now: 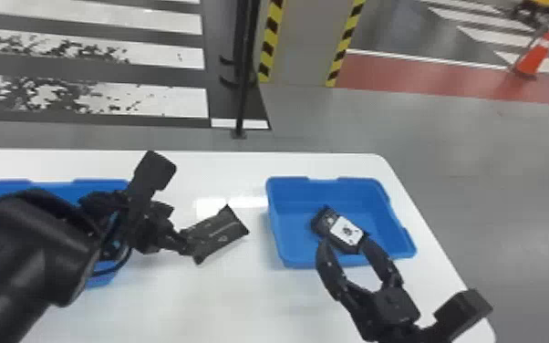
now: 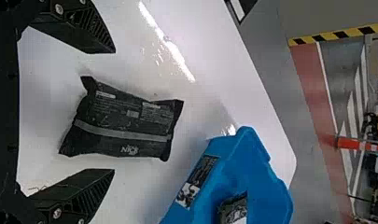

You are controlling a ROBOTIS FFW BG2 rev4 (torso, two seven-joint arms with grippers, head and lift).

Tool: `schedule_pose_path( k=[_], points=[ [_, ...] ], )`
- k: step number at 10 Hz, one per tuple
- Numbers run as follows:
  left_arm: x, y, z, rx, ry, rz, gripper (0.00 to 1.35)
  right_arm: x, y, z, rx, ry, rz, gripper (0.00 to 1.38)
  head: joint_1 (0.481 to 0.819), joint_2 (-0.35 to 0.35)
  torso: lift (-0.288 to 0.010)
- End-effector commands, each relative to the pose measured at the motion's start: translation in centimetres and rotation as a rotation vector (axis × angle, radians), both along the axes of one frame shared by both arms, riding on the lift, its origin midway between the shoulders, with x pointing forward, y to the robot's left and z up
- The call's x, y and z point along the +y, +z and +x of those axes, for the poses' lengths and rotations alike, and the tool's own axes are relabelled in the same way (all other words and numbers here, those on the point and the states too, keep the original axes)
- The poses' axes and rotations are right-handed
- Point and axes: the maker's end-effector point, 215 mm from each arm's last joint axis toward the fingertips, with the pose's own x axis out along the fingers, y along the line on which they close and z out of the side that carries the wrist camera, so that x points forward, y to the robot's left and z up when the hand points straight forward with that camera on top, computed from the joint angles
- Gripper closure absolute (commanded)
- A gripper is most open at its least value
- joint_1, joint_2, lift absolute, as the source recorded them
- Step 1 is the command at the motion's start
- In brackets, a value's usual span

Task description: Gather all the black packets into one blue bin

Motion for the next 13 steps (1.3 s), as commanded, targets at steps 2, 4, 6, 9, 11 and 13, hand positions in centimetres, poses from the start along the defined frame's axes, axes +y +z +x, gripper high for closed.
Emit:
schedule_pose_path(
  k=[2, 4, 6, 9, 11, 13],
  points=[
    [0.1, -2.0, 0.8, 0.029, -0.028, 0.079, 0.08, 0.4, -0.6, 0.2, 0.007, 0.004, 0.023, 0.13, 0.695, -0.236, -0.11],
    [-1.4, -1.5, 1.4, 0.002, -0.062, 0.087, 0.04, 1.5, -0.9, 0.8, 0.008, 0.024, 0.048, 0.13, 0.695, -0.234, -0.11],
    [-1.7, -2.7, 0.9, 0.033, -0.066, 0.085, 0.04, 1.4, -1.1, 0.8, 0.011, 0.024, 0.058, 0.13, 0.695, -0.235, -0.11],
    [-3.4, -3.2, 1.1, 0.017, -0.088, 0.062, 0.03, 2.1, -1.3, 1.2, 0.012, 0.035, 0.082, 0.13, 0.695, -0.246, -0.11],
    [-3.7, -5.3, 0.0, 0.079, -0.064, 0.036, 0.14, 2.5, -1.4, 1.3, 0.012, 0.042, 0.1, 0.13, 0.695, -0.247, -0.11],
    [-3.6, -6.5, -0.8, 0.123, -0.036, 0.028, 0.57, 2.5, -1.4, 1.1, 0.012, 0.048, 0.105, 0.13, 0.695, -0.249, -0.11]
  ],
)
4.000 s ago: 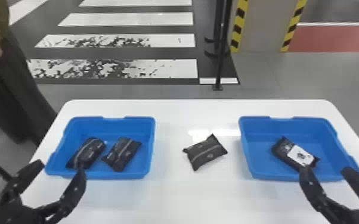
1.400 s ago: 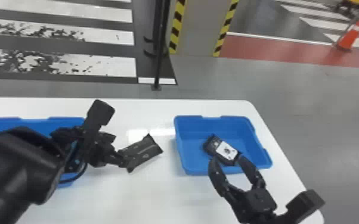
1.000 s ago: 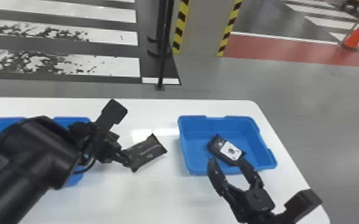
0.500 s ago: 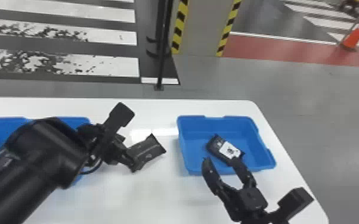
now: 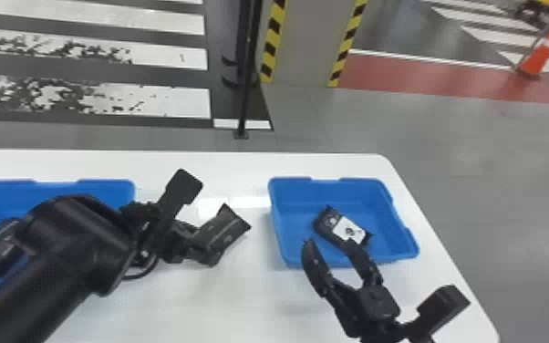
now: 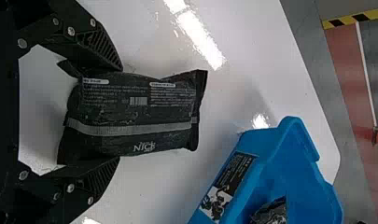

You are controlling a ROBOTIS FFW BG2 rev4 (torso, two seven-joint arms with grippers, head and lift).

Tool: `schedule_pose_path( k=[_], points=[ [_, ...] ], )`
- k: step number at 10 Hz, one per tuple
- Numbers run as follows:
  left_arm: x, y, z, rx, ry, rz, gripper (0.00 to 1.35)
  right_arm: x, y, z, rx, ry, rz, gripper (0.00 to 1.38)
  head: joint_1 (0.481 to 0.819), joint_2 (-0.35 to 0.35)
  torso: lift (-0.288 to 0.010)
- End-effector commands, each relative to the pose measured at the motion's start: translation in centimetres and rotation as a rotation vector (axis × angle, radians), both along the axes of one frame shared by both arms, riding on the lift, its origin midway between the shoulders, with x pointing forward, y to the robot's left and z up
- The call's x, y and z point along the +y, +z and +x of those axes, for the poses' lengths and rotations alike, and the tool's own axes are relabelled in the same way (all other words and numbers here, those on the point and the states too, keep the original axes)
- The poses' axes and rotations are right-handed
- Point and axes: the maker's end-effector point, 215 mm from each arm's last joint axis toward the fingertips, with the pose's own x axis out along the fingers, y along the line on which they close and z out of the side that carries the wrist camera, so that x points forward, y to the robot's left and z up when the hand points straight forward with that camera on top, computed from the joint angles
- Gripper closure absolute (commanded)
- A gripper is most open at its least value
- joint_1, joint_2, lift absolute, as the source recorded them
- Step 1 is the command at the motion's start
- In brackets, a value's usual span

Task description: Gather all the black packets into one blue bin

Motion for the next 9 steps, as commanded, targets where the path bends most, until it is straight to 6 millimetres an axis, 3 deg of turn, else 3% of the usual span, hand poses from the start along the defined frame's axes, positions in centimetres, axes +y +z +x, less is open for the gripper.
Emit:
schedule_pose_path(
  k=[1, 2, 3, 4, 6, 7, 9],
  points=[
    [-1.2, 1.1, 0.9, -0.067, 0.011, -0.059, 1.03, -0.2, 0.0, -0.2, 0.001, 0.001, 0.01, 0.13, 0.695, -0.248, -0.11],
    [-0.8, 1.4, 1.5, -0.079, 0.039, -0.078, 1.12, 0.0, -0.2, -0.4, 0.004, 0.007, 0.014, 0.13, 0.695, -0.253, -0.11],
    [0.1, 0.2, 1.0, -0.063, 0.042, -0.04, 1.16, -0.1, -0.2, -0.4, 0.004, 0.007, 0.014, 0.13, 0.695, -0.258, -0.11],
    [1.2, 1.0, 2.4, -0.15, 0.046, -0.036, 1.21, -0.1, -0.4, -0.5, 0.008, 0.008, 0.015, 0.13, 0.695, -0.252, -0.11],
    [1.6, 1.3, 2.6, -0.2, 0.028, -0.033, 1.21, -0.1, -0.5, -0.7, 0.011, 0.009, 0.023, 0.13, 0.695, -0.237, -0.11],
    [2.7, 2.5, 3.2, -0.259, 0.041, -0.043, 1.21, -0.1, -0.5, -0.9, 0.012, 0.013, 0.02, 0.13, 0.695, -0.232, -0.11],
    [5.6, 7.9, 4.7, -0.396, 0.104, -0.089, 1.21, -0.1, -0.5, -1.2, 0.015, 0.015, 0.019, 0.13, 0.695, -0.211, -0.11]
  ],
)
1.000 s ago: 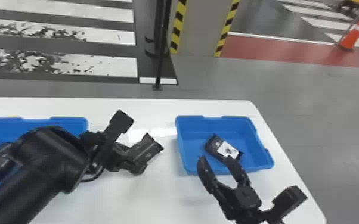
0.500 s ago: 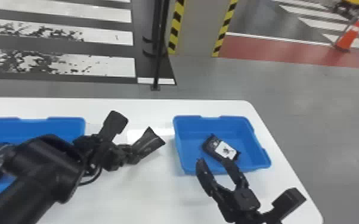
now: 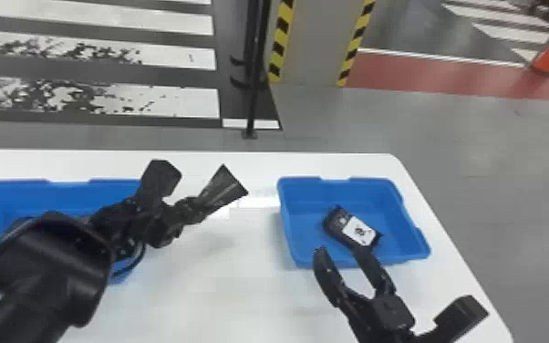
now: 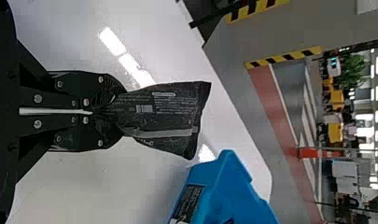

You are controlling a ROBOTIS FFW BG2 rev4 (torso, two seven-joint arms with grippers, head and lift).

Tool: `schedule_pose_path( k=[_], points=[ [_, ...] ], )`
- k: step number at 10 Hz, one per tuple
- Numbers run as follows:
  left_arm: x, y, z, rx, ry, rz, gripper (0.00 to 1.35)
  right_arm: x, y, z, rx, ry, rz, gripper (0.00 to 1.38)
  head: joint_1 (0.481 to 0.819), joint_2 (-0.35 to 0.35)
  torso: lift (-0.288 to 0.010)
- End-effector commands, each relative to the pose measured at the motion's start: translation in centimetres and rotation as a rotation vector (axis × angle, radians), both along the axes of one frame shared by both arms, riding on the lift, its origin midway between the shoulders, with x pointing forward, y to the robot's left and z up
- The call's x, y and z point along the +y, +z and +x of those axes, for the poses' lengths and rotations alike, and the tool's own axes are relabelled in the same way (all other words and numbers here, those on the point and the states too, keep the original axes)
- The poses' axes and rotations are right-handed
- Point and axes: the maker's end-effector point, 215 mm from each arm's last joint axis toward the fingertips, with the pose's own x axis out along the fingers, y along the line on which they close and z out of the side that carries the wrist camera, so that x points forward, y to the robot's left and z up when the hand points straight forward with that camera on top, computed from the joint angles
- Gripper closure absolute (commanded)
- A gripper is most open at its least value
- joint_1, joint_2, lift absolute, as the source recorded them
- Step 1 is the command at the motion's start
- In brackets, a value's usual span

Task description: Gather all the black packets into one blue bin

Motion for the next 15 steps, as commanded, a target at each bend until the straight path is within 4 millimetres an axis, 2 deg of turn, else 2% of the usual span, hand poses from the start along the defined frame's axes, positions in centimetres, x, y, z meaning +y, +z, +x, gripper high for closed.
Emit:
schedule_pose_path(
  k=[1, 2, 3, 4, 6, 7, 8, 9, 10, 11, 12, 13, 14, 15],
  points=[
    [3.6, 4.0, 0.7, -0.093, 0.067, -0.033, 1.21, 0.0, 0.1, -0.1, -0.001, 0.002, -0.001, 0.13, 0.695, -0.202, -0.11],
    [6.6, 6.0, 0.4, -0.136, 0.115, -0.034, 1.21, 0.1, 0.1, -0.1, -0.002, 0.008, -0.006, 0.13, 0.695, -0.179, -0.11],
    [9.5, 7.1, -0.4, -0.159, 0.161, -0.035, 1.21, 0.2, 0.1, -0.3, 0.0, 0.01, -0.006, 0.13, 0.695, -0.148, -0.11],
    [12.6, 7.2, -1.7, -0.16, 0.211, -0.04, 1.21, 0.2, 0.0, -0.4, 0.003, 0.01, -0.006, 0.13, 0.695, -0.109, -0.11],
    [16.6, 8.0, -4.9, -0.175, 0.271, -0.045, 1.21, 0.3, -0.1, -0.5, 0.009, 0.016, -0.006, 0.13, 0.695, -0.051, -0.11],
    [18.4, 7.9, -6.4, -0.168, 0.307, -0.044, 1.21, 0.4, -0.2, -0.6, 0.013, 0.021, -0.008, 0.13, 0.695, -0.02, -0.11],
    [20.5, 6.7, -7.6, -0.141, 0.35, -0.046, 1.21, 0.5, -0.4, -0.7, 0.019, 0.024, -0.007, 0.13, 0.695, 0.003, -0.11],
    [22.3, 5.7, -8.5, -0.116, 0.386, -0.04, 1.06, 0.6, -0.4, -0.7, 0.019, 0.027, -0.015, 0.13, 0.695, 0.017, -0.11],
    [24.5, 4.9, -9.2, -0.099, 0.427, -0.031, 0.61, 0.9, -0.6, -0.6, 0.026, 0.038, -0.021, 0.13, 0.695, 0.046, -0.11],
    [27.4, 4.6, -10.0, -0.095, 0.48, -0.022, 0.22, 1.2, -0.8, -0.7, 0.032, 0.046, -0.025, 0.13, 0.695, 0.077, -0.11],
    [29.8, 4.9, -10.7, -0.117, 0.514, -0.008, 0.07, 1.2, -0.9, -0.7, 0.037, 0.048, -0.026, 0.13, 0.695, 0.116, -0.11],
    [31.1, 5.8, -11.0, -0.151, 0.528, -0.007, 0.12, 1.4, -0.8, -0.7, 0.036, 0.053, -0.029, 0.13, 0.695, 0.155, -0.11],
    [31.2, 6.2, -11.6, -0.174, 0.524, -0.033, 0.14, 1.6, -0.6, -0.6, 0.041, 0.064, -0.044, 0.13, 0.695, 0.173, -0.11],
    [29.8, 7.7, -12.3, -0.221, 0.491, -0.07, 0.14, 1.9, -0.4, -0.2, 0.059, 0.091, -0.095, 0.13, 0.695, 0.194, -0.11]
  ],
)
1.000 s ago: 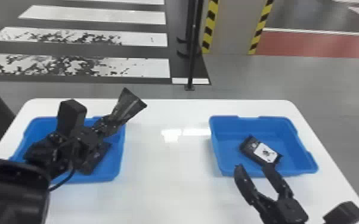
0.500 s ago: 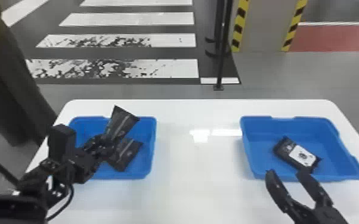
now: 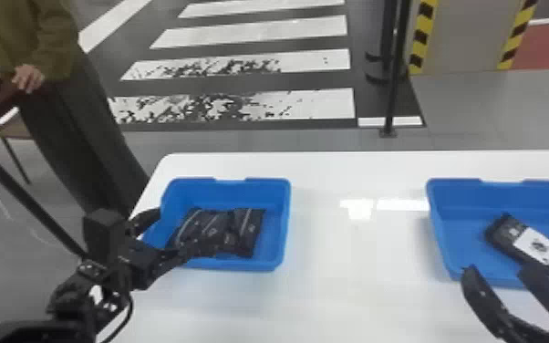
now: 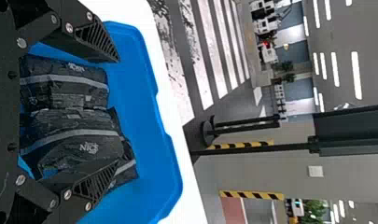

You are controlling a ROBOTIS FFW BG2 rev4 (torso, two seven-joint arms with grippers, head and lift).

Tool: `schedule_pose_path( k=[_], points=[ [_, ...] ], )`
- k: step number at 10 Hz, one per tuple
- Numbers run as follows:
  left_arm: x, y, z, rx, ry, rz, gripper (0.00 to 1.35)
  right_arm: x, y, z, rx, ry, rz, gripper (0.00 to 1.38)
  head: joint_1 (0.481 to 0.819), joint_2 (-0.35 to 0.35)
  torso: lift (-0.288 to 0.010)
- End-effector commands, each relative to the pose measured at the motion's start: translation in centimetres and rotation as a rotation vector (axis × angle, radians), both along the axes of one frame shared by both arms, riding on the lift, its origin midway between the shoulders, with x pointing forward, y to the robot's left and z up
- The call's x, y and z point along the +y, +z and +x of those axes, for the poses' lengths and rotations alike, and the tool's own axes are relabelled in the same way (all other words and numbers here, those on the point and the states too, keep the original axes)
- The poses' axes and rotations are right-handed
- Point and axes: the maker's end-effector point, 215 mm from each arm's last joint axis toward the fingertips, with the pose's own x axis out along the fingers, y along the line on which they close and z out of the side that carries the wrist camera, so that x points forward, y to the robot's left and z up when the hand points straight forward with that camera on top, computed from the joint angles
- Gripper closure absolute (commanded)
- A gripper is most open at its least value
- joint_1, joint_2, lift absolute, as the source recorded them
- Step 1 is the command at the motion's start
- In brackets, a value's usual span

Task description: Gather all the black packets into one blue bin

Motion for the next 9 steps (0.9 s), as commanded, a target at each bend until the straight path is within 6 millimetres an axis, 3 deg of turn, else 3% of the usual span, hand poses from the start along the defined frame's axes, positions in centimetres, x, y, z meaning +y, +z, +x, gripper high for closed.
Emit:
schedule_pose_path(
  k=[1, 2, 3, 6, 7, 9],
  points=[
    [-2.2, 2.1, -1.4, -0.077, -0.045, -0.036, 0.14, -0.5, 0.7, 1.1, 0.002, 0.023, -0.1, 0.13, 0.695, 0.197, -0.11],
    [-2.8, 3.9, -2.6, -0.142, -0.052, -0.065, 0.14, -0.6, 0.5, 2.1, 0.016, 0.037, -0.124, 0.13, 0.695, 0.182, -0.11],
    [-3.7, 6.2, -4.3, -0.207, -0.063, -0.086, 0.14, -2.0, 0.1, 3.4, 0.037, 0.05, -0.201, 0.13, 0.695, 0.161, -0.11],
    [-3.9, 11.8, -9.8, -0.33, -0.029, -0.111, 0.14, -10.1, -1.0, 6.6, 0.156, -0.014, -0.446, 0.13, 0.695, 0.093, -0.11],
    [-4.9, 12.2, -11.0, -0.331, -0.029, -0.168, 0.14, -13.0, -0.8, 7.4, 0.19, -0.049, -0.508, 0.13, 0.695, 0.05, -0.11],
    [-8.0, 14.0, -12.7, -0.336, -0.069, -0.25, 0.14, -15.9, -2.9, 8.9, 0.304, -0.04, -0.545, 0.13, 0.695, -0.032, -0.11]
  ],
)
